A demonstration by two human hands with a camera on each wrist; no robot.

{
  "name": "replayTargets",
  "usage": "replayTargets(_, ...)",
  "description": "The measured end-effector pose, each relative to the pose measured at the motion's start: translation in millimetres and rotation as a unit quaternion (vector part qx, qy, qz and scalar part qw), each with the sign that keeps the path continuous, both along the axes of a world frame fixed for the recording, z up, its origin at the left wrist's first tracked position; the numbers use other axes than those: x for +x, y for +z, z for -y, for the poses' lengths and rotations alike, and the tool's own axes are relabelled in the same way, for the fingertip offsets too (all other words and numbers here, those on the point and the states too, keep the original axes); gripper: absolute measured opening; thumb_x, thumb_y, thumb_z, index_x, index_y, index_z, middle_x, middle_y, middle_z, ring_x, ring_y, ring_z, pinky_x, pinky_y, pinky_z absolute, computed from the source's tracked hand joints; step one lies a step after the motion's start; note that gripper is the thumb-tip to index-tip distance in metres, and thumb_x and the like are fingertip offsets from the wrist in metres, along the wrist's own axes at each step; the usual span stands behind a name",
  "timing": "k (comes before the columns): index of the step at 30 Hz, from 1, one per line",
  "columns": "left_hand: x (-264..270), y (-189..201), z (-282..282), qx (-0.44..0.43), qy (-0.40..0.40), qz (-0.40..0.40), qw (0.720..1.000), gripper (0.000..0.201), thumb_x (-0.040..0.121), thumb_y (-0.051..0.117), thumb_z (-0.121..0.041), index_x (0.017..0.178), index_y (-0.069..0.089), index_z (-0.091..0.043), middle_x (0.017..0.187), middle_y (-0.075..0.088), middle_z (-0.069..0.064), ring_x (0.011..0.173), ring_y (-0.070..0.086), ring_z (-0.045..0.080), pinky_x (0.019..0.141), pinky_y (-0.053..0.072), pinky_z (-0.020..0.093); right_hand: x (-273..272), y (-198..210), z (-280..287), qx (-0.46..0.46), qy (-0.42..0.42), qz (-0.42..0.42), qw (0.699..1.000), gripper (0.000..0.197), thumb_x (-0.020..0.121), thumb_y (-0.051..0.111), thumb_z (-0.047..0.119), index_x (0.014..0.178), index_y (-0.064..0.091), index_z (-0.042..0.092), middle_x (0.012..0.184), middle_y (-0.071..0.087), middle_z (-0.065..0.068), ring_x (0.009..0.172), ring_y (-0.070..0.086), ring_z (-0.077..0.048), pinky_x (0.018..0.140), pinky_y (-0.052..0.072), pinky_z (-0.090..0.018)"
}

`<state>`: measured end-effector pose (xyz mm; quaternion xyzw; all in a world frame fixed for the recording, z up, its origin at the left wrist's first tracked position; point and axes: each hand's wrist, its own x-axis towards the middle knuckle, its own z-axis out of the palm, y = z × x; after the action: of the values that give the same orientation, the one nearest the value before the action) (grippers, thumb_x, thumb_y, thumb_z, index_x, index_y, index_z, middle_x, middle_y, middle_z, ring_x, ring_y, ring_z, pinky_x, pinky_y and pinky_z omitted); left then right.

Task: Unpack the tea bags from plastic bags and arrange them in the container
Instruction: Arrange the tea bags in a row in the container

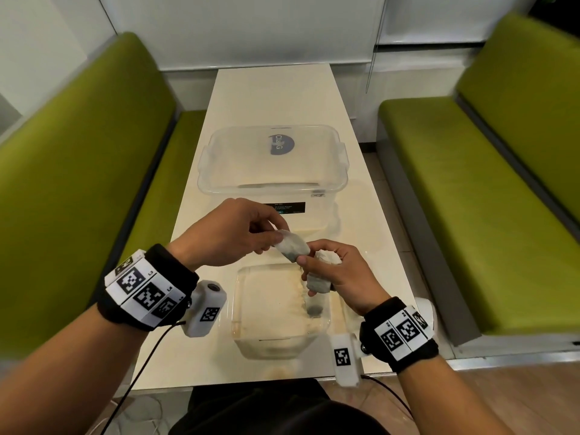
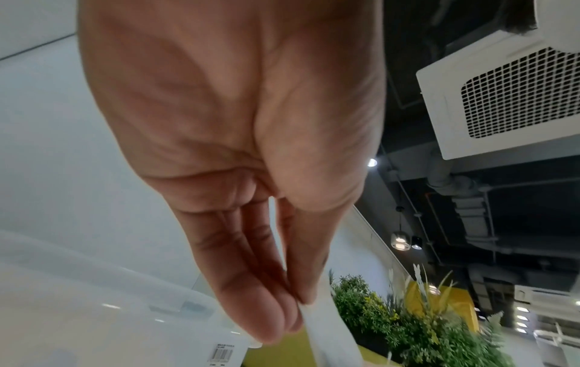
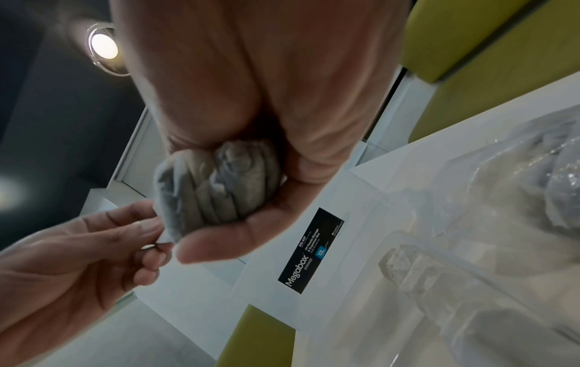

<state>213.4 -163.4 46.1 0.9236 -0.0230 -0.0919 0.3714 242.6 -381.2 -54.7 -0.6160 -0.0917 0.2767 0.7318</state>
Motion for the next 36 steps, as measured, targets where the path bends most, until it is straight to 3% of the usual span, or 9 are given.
replayTargets(2, 0.6, 3.0, 1.6, 0.011, -0.009, 0.002, 1.0, 0.006, 0.093, 0.073, -0.024, 0.096, 0.077, -0.027, 0.073, 0.075, -0.008, 0.065, 0.07, 0.008, 0.062, 0.053, 0.014, 0.9, -1.8, 0.7, -0.002, 0.0, 0.001, 1.0, 0.022, 0.088, 0.078, 0.009, 0.106, 0.071, -0.001, 0.08, 0.06, -0.017, 0.068, 0.065, -0.024, 0.06, 0.057, -0.038)
replayTargets(8, 10.2, -4.9, 2.7, 0.061, -0.013, 0.002, 0.998, 0.005, 0.092, 0.074, -0.025, 0.093, 0.077, -0.029, 0.07, 0.075, -0.009, 0.063, 0.069, 0.007, 0.062, 0.056, 0.022, 6.1, -12.1, 7.8, -0.04, -0.017, -0.021, 0.999, 0.018, 0.091, 0.075, 0.011, 0.107, 0.073, 0.004, 0.08, 0.061, -0.014, 0.072, 0.062, -0.027, 0.058, 0.057, -0.033)
replayTargets(12, 25.2, -32.4, -1.8, 0.174, -0.038, 0.0, 0.984, 0.004, 0.093, 0.07, -0.026, 0.095, 0.072, -0.028, 0.075, 0.072, -0.015, 0.065, 0.065, 0.0, 0.059, 0.044, 0.017, 11.6, -18.0, 25.5, -0.03, -0.071, -0.079, 0.994, 0.025, 0.088, 0.078, 0.018, 0.109, 0.073, 0.005, 0.084, 0.062, -0.012, 0.075, 0.063, -0.026, 0.063, 0.058, -0.036)
replayTargets(18, 49.7, -95.1, -1.2, 0.273, -0.056, -0.051, 0.959, 0.004, 0.094, 0.067, -0.027, 0.097, 0.065, -0.026, 0.091, 0.063, -0.006, 0.087, 0.059, 0.018, 0.074, 0.045, 0.029, 14.0, -17.8, 50.4, 0.037, -0.119, -0.161, 0.979, 0.029, 0.075, 0.083, 0.022, 0.1, 0.074, 0.011, 0.081, 0.065, -0.008, 0.075, 0.069, -0.024, 0.061, 0.06, -0.034)
replayTargets(21, 57.7, -114.9, 7.2, 0.289, -0.063, -0.058, 0.953, 0.007, 0.095, 0.064, -0.025, 0.101, 0.067, -0.023, 0.099, 0.064, 0.001, 0.092, 0.062, 0.024, 0.074, 0.046, 0.031, 13.4, -18.9, 56.8, 0.038, -0.122, -0.16, 0.979, 0.034, 0.072, 0.082, 0.024, 0.102, 0.073, 0.011, 0.08, 0.065, -0.007, 0.073, 0.07, -0.021, 0.061, 0.061, -0.033)
replayTargets(36, 73.9, -144.1, 24.8, 0.3, -0.07, -0.057, 0.95, 0.007, 0.096, 0.062, -0.019, 0.101, 0.067, -0.018, 0.101, 0.066, 0.008, 0.083, 0.058, 0.025, 0.069, 0.041, 0.03, 8.0, -18.2, 62.9, 0.031, -0.131, -0.166, 0.977, 0.029, 0.074, 0.082, 0.023, 0.099, 0.073, 0.012, 0.084, 0.065, -0.008, 0.079, 0.068, -0.026, 0.061, 0.061, -0.033)
